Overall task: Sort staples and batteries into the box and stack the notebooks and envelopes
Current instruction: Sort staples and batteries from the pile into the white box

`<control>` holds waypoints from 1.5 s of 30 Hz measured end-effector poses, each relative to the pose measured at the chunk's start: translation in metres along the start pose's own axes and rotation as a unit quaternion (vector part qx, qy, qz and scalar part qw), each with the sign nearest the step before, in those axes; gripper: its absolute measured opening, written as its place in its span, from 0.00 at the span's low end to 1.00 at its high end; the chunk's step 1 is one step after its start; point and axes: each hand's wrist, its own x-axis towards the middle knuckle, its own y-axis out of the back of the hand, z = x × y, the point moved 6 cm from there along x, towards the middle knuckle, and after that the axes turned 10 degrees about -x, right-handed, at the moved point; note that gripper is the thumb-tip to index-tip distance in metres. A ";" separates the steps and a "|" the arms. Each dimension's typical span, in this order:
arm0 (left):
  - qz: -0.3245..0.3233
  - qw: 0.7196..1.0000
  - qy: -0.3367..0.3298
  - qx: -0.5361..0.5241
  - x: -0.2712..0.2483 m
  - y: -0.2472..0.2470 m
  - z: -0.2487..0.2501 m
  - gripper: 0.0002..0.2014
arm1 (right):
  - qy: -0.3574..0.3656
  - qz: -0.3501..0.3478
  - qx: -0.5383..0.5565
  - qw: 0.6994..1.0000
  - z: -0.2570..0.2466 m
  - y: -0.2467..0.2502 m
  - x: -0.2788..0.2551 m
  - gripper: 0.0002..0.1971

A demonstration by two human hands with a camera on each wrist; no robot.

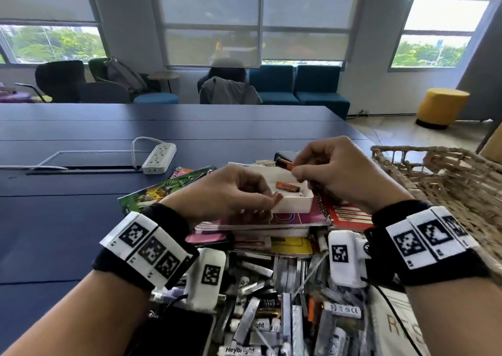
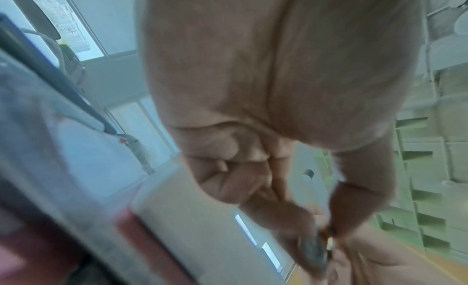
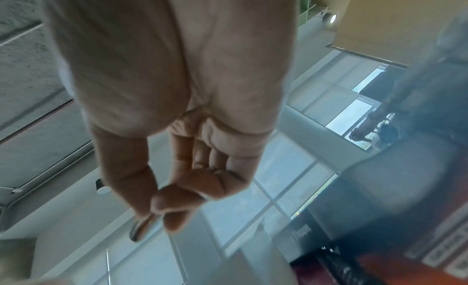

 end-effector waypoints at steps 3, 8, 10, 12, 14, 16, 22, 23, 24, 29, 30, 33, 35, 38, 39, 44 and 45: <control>0.060 0.996 -0.058 -0.020 0.004 0.005 0.003 0.14 | 0.004 0.058 0.009 0.998 0.010 0.001 0.009 0.01; 0.138 0.982 -0.132 -0.010 0.012 0.011 0.010 0.11 | 0.002 0.076 -0.039 0.996 0.025 0.003 0.022 0.03; 0.177 0.973 -0.150 0.002 0.016 0.018 0.008 0.10 | 0.006 0.052 -0.087 0.995 0.031 -0.001 0.024 0.02; 0.207 0.965 -0.159 0.017 0.019 0.021 0.004 0.09 | 0.006 0.025 -0.117 0.993 0.037 -0.006 0.025 0.01; 0.220 0.962 -0.158 0.024 0.020 0.021 0.000 0.08 | 0.006 0.014 -0.131 0.991 0.039 -0.009 0.025 0.01; 0.214 0.966 -0.145 0.029 0.022 0.018 -0.004 0.08 | 0.011 0.018 -0.144 0.989 0.038 -0.009 0.026 0.04; 0.201 0.972 -0.118 0.018 0.022 0.015 -0.007 0.07 | 0.035 0.062 -0.145 0.987 0.032 -0.005 0.025 0.10; 0.199 0.973 -0.115 0.022 0.022 0.015 -0.007 0.07 | 0.040 0.063 -0.153 0.986 0.032 -0.007 0.025 0.09; 0.198 0.973 -0.112 0.025 0.023 0.015 -0.008 0.07 | 0.045 0.059 -0.160 0.984 0.031 -0.010 0.025 0.08; 0.192 0.975 -0.104 0.029 0.023 0.014 -0.011 0.06 | 0.074 0.003 -0.187 0.980 0.020 -0.032 0.024 0.08; 0.191 0.975 -0.105 0.033 0.023 0.014 -0.011 0.06 | 0.072 -0.011 -0.201 0.977 0.019 -0.035 0.024 0.07; 0.189 0.976 -0.103 0.034 0.023 0.016 -0.010 0.07 | 0.058 -0.019 -0.213 0.975 0.023 -0.038 0.025 0.07; 0.189 0.976 -0.100 0.038 0.024 0.017 -0.011 0.07 | 0.051 0.016 -0.221 0.974 0.026 -0.032 0.027 0.09; 0.186 0.977 -0.097 0.043 0.023 0.017 -0.010 0.07 | 0.041 0.032 -0.243 0.969 0.029 -0.030 0.029 0.09; 0.184 0.977 -0.097 0.044 0.023 0.017 -0.010 0.07 | 0.036 0.024 -0.250 0.967 0.031 -0.032 0.029 0.08; 0.183 0.978 -0.094 0.043 0.024 0.016 -0.010 0.07 | 0.008 -0.007 -0.273 0.962 0.034 -0.035 0.026 0.10; 0.183 0.978 -0.094 0.042 0.024 0.016 -0.010 0.07 | 0.008 -0.006 -0.276 0.961 0.032 -0.034 0.026 0.11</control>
